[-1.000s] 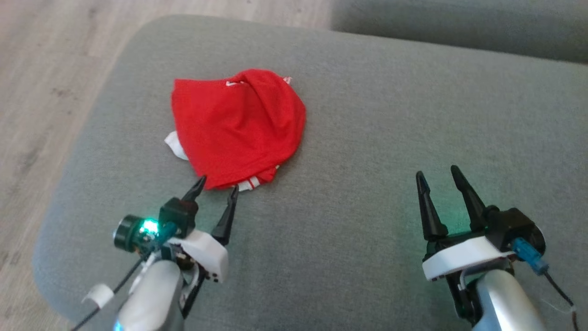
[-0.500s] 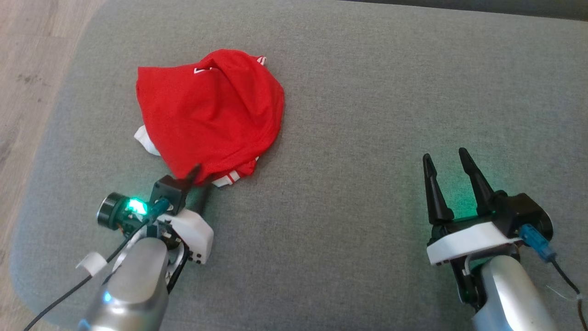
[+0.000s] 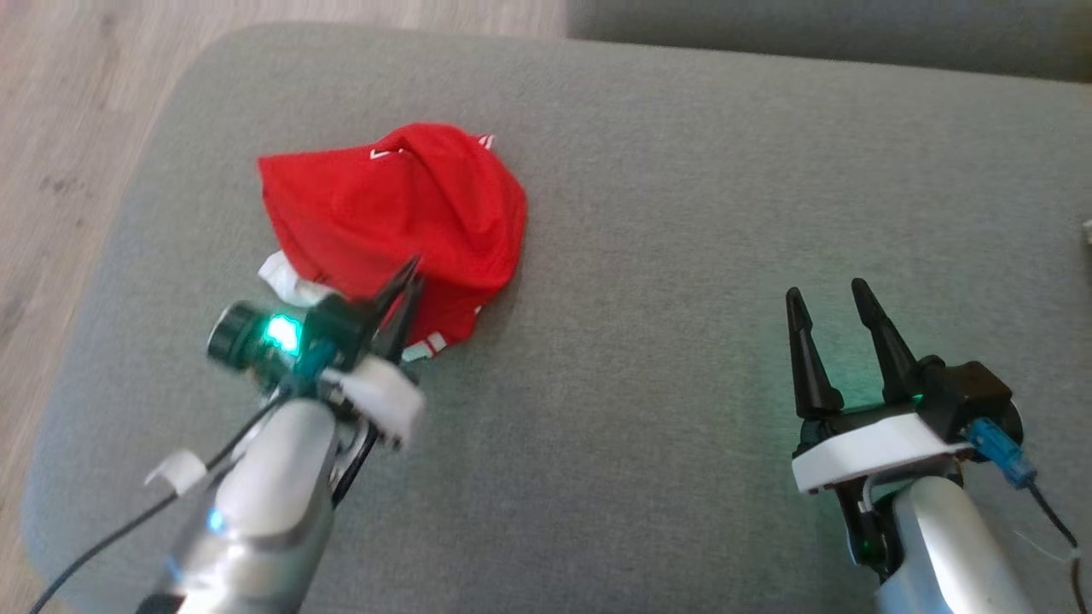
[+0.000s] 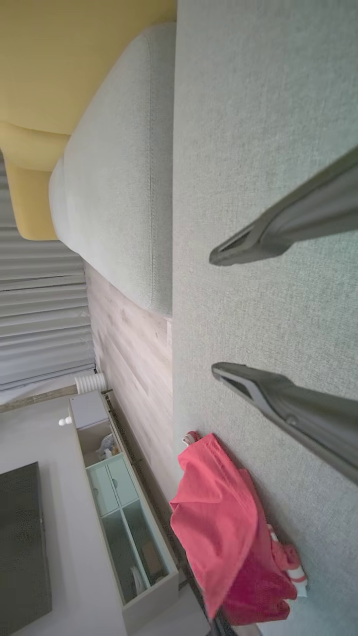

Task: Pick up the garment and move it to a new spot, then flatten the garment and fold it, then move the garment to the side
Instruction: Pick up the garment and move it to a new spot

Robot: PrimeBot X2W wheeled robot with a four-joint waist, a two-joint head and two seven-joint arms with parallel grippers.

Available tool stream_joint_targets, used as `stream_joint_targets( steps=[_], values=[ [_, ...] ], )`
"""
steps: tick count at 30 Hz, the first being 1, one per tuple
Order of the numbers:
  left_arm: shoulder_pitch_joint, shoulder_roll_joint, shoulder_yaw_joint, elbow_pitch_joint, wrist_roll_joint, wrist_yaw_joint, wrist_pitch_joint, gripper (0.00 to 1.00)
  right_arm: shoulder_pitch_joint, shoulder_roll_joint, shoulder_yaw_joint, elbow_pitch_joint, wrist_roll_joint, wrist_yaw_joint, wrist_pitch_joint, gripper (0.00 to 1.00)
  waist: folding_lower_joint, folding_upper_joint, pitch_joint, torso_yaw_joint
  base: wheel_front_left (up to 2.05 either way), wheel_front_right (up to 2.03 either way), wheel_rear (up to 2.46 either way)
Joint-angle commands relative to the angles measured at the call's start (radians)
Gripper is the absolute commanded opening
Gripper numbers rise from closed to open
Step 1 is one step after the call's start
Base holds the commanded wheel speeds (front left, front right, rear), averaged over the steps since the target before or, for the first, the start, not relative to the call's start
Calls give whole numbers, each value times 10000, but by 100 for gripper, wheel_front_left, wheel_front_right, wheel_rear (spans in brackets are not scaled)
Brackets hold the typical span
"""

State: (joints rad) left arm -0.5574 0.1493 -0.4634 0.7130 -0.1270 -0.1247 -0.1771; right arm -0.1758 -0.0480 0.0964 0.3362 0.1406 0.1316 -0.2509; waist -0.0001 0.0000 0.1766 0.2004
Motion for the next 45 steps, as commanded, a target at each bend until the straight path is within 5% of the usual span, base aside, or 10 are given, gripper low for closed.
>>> stream_joint_targets(
  steps=[1, 10, 19, 26, 28, 29, 36, 45],
  values=[
    [-681, 239, 167, -567, -134, -42, -8, 0, -228, -22, 284, -277, 98, -9, -109, 100, 1, 0, -158, -180, 0, 0, 0],
    [-1791, -423, -736, -3255, -1118, 19, 1092, 0, -279, -22, 515, -333, 513, -9, -109, 100, 1, 0, -141, -1498, 0, 0, 0],
    [-3226, -979, -1343, -3481, -1806, 1097, 704, 0, -638, -22, 987, -455, 726, -9, -109, 100, 1, 0, 546, -3507, 0, 0, 0],
    [-4612, -988, -3239, -3436, -3266, 1984, 142, 0, -799, -22, 1298, -541, 956, -9, -109, 100, 1, 0, 1132, -4661, 0, 0, 0],
    [-4830, -988, -3956, -3435, -3647, 2149, 29, 85, -815, -22, 1318, -573, 991, -9, -109, 100, 1, 0, 1248, -4793, 0, 0, 0],
    [-4892, -988, -4325, -3414, -3838, 2214, 9, 100, -825, -22, 1323, -592, 1000, -9, -109, 100, 1, 0, 1295, -4823, 0, 0, 0],
    [-5102, -989, -5839, -2539, -4471, 2686, -319, 100, -964, -22, 1176, -629, 1019, -9, -109, 100, 1, 0, 1362, -4499, 0, 0, 0],
    [-5187, -912, -5464, -1380, -4826, 3013, -776, 100, -857, -22, 784, -642, 738, -9, -109, 100, 1, 0, 781, -3305, 0, 0, 0]
  ],
)
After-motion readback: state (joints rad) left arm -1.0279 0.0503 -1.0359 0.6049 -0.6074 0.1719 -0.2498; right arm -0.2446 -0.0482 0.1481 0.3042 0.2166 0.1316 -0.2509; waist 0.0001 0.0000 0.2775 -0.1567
